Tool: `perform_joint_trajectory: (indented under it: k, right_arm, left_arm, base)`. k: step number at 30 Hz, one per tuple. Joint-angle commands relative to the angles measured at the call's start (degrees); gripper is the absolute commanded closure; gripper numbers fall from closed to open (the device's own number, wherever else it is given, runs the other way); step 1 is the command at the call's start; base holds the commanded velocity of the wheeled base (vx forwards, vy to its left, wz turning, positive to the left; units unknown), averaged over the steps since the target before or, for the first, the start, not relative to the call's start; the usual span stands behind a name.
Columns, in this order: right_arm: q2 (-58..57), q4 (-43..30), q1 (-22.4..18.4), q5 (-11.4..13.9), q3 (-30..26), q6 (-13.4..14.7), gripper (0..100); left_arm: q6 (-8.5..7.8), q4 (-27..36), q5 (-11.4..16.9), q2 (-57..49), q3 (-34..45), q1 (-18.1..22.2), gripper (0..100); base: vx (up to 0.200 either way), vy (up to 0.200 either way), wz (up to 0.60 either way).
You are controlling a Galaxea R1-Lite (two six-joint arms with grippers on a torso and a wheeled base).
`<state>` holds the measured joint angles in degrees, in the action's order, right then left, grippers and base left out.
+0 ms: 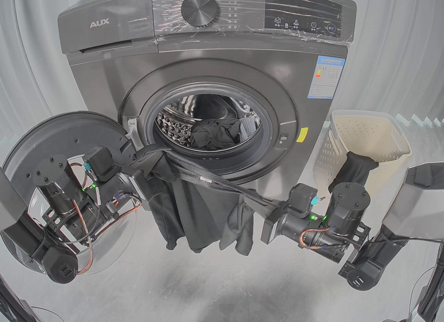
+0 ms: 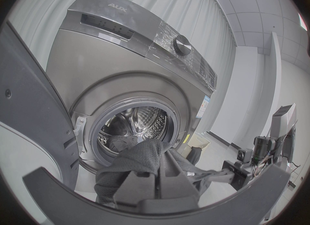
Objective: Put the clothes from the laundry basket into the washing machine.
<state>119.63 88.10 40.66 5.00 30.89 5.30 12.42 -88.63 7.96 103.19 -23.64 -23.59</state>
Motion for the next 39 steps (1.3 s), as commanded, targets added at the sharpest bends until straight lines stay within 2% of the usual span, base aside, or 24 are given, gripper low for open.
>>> perform_joint_trajectory:
  k: [1,5,8,10,12,14,23,30,36,39]
  right_arm:
    - [-5.4,0.1,-4.3,0.2,-0.7,0.0,100]
    - [-7.5,0.1,-4.7,0.1,-1.6,0.1,100]
    - [-10.7,0.1,-4.1,0.0,-4.9,0.4,100]
    - [-12.3,0.1,-4.4,-0.3,-4.8,0.4,100]
    - [-13.1,0.1,-4.6,-1.4,-3.1,0.5,100]
    - [-12.9,0.1,-4.8,-3.3,-0.7,0.8,100]
    - [-13.3,0.1,-6.4,-4.0,2.3,0.8,100]
    - [-13.7,0.1,-6.2,-4.0,4.0,0.8,100]
    - [-14.3,0.1,-5.6,-4.9,7.9,1.8,100]
    - [-14.9,0.1,-5.5,-6.0,8.4,1.8,100]
  left_arm:
    - [0.15,-0.1,0.4,-4.9,2.7,-0.1,100]
    - [0.06,0.0,1.0,-7.7,3.8,-0.3,100]
    - [0.15,0.0,4.0,-10.5,6.4,-1.3,100]
    - [-0.03,0.0,6.3,-11.4,8.5,-1.6,100]
    - [-0.29,0.0,8.3,-12.1,10.0,-1.6,100]
    - [-0.38,0.1,9.0,-12.4,10.5,-1.7,100]
    - [-0.56,0.1,7.4,-12.4,8.8,-1.4,100]
    - [-0.73,0.1,2.6,-12.0,5.6,-1.2,100]
    - [-0.73,0.1,2.4,-11.9,4.7,-1.1,100]
    - [-0.73,0.1,1.3,-11.8,3.8,-1.1,100]
  base:
    - [0.000,0.000,0.00]
    - [0.000,0.000,0.00]
    - [0.000,0.000,0.00]
    - [0.000,0.000,0.00]
    - [0.000,0.000,0.00]
    - [0.000,0.000,0.00]
    - [0.000,0.000,0.00]
    - [0.000,0.000,0.00]
    - [0.000,0.000,0.00]
    - [0.000,0.000,0.00]
